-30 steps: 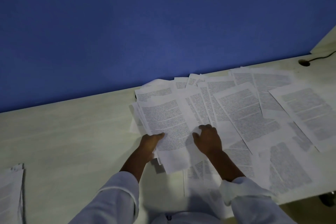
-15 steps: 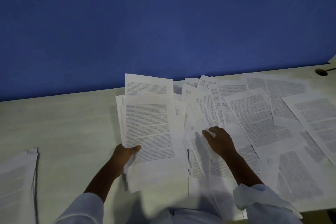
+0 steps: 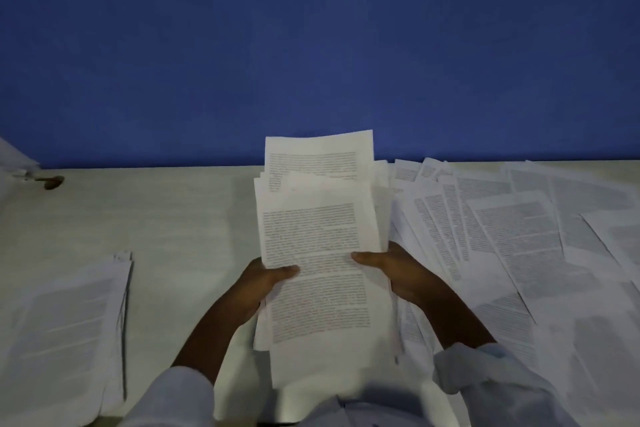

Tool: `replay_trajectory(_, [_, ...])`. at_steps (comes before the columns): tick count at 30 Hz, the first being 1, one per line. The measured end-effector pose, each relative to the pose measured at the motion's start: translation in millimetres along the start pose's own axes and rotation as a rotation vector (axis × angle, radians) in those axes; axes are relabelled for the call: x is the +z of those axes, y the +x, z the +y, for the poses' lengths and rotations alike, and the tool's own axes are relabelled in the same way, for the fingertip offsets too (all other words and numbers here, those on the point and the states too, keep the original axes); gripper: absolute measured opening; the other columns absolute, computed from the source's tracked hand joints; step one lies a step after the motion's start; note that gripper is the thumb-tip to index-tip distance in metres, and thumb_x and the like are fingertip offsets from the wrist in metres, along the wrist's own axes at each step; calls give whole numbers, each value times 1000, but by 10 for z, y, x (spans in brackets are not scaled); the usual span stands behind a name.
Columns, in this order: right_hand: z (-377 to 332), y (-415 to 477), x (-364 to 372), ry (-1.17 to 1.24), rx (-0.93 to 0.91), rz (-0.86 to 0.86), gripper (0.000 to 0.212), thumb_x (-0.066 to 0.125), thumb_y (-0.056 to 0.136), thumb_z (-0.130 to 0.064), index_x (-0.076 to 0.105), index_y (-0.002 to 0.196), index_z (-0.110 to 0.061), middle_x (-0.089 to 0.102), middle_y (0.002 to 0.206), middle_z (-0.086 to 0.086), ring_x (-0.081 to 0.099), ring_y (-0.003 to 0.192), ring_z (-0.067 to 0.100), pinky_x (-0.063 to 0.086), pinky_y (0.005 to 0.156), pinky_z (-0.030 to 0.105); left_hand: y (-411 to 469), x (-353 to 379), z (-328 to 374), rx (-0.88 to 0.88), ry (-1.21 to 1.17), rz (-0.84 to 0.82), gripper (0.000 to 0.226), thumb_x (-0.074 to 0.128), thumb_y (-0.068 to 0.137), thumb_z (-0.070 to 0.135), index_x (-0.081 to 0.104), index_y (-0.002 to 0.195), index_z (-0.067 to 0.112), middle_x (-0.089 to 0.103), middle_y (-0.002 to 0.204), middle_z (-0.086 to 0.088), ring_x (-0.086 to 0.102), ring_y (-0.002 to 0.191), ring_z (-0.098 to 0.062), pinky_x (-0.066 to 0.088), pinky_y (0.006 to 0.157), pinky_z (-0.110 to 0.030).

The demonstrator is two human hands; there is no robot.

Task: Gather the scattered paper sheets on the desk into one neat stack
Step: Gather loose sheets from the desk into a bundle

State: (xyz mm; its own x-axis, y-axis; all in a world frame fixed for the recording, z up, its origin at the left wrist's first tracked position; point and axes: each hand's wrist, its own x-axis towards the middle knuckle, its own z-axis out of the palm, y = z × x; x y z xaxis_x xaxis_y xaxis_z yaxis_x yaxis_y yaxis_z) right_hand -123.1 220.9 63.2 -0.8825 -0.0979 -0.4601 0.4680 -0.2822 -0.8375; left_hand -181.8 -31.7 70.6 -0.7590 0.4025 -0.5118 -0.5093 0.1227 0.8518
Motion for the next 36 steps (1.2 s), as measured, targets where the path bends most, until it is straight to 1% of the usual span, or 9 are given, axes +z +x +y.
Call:
replay_trajectory(6, [-77,-22,239,23,-193,94,45,72,84,-11,61,128,-14,67,125,8,64,115,24,49,100,44,-95,-115,74,111,29,80,32,76,79,9,71,109,19,75,103,1,70,100,-19,55,79,-24])
replay_trajectory(12, [-148,99,732,-90,-279,426,48,80,77,-31,64,121,-24,71,115,-4,65,108,17,52,97,39,-165,-103,330,356,2,460,20,71,87,21,65,106,23,67,91,10,65,87,-11,49,71,-16])
replay_trajectory(16, [-246,104,852,-238,-294,589,44,66,84,-50,64,116,-20,68,115,-3,63,106,19,50,98,40,-301,-242,696,492,-104,434,19,71,86,20,66,103,25,68,95,15,66,88,-1,54,73,-14])
replay_trajectory(18, [-184,120,847,-97,-221,705,45,54,89,-57,57,119,-23,60,122,-1,56,107,21,47,97,41,-393,-266,895,565,-157,408,18,71,86,19,68,100,29,71,99,15,68,90,-2,55,77,-16])
replay_trajectory(22, [118,218,842,734,-34,362,77,38,84,-74,43,136,-17,51,138,9,49,124,32,39,99,58,-552,-256,1114,676,-263,331,26,74,80,20,68,103,31,73,103,16,69,96,-3,55,79,-17])
replay_trajectory(24, [105,246,966,876,-40,278,87,41,77,-82,47,136,-18,53,137,12,50,126,35,35,106,61,-591,-245,1097,688,-274,291,32,76,73,24,68,104,30,74,104,14,69,99,-6,55,83,-21])
replay_trajectory(31, [-65,228,1248,805,-69,248,81,34,85,-75,38,145,-20,47,145,9,49,127,34,39,104,57,-501,-369,751,589,-96,416,35,75,81,18,60,109,33,67,108,14,66,96,-2,53,73,-12])
replay_trajectory(34, [-11,214,1304,665,-72,320,95,52,77,-71,33,148,-12,40,150,15,42,134,37,38,105,55,-485,-464,686,533,-84,479,29,72,85,16,61,111,24,66,103,10,63,92,-6,50,70,-13])
replay_trajectory(36, [28,211,1195,584,-61,331,77,52,85,-62,41,143,-11,53,140,14,54,122,33,44,100,50,-510,-600,670,511,-88,454,28,71,85,12,62,110,21,68,101,10,64,90,-2,52,68,-12])
